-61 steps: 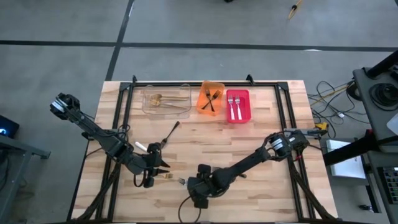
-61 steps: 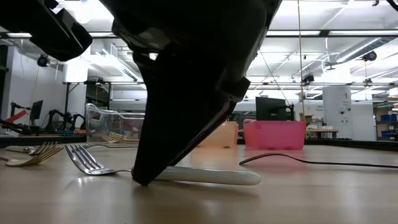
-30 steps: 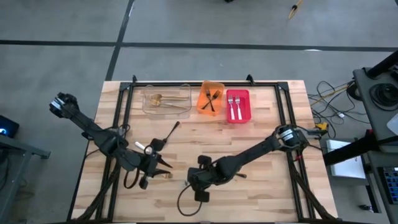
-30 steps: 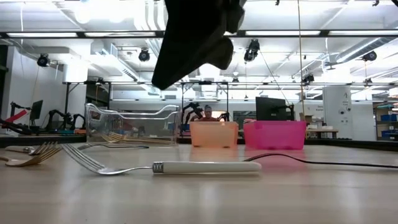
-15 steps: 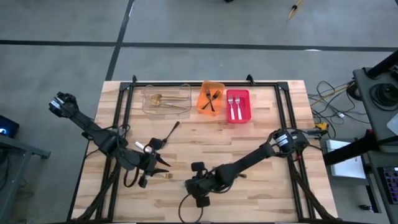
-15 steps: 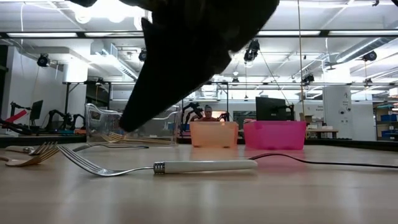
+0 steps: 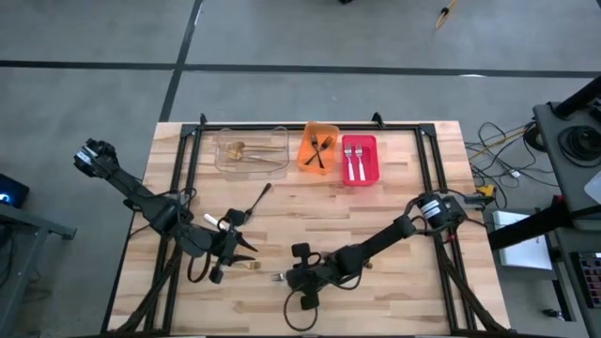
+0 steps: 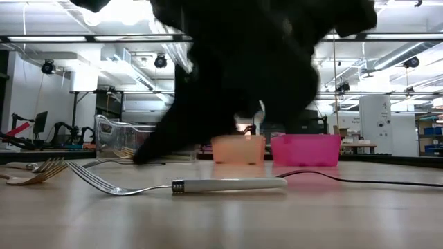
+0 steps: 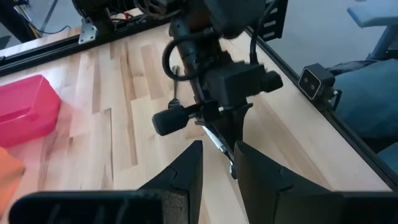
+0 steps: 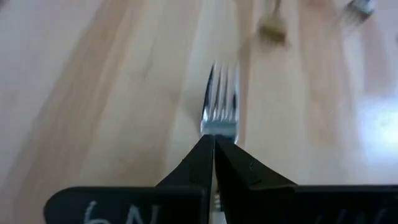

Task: Sort silverware by color (type)
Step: Put the white fork into the red bin

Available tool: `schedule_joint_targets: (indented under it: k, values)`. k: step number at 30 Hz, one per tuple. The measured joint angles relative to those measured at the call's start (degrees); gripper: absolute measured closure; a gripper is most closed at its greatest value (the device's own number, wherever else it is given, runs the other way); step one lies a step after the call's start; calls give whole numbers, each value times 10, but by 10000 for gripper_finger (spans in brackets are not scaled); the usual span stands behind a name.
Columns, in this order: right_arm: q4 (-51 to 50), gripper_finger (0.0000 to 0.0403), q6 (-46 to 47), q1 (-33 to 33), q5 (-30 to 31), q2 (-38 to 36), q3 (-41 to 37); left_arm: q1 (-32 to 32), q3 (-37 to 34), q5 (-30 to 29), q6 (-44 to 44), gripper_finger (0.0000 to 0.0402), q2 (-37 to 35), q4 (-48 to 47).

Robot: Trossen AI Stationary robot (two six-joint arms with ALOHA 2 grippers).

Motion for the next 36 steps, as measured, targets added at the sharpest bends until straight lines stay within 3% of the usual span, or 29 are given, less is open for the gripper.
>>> schedule_joint_targets:
  k: [9, 20, 24, 29, 36]
  values:
    - [-17, 372, 40, 0, 10, -4, 0, 0, 0, 0, 0, 326, 0, 9]
    - [-59, 220, 64, 0, 10, -4, -3, 0, 0, 0, 8, 326, 0, 13]
    - [-33, 196, 76, -2, 11, 0, -30, 0, 0, 0, 9, 326, 0, 13]
    - [41, 226, 98, -11, -22, 20, -76, 0, 0, 0, 9, 326, 0, 13]
    - [100, 356, 106, -18, -38, 30, -117, 0, 0, 0, 9, 326, 0, 17]
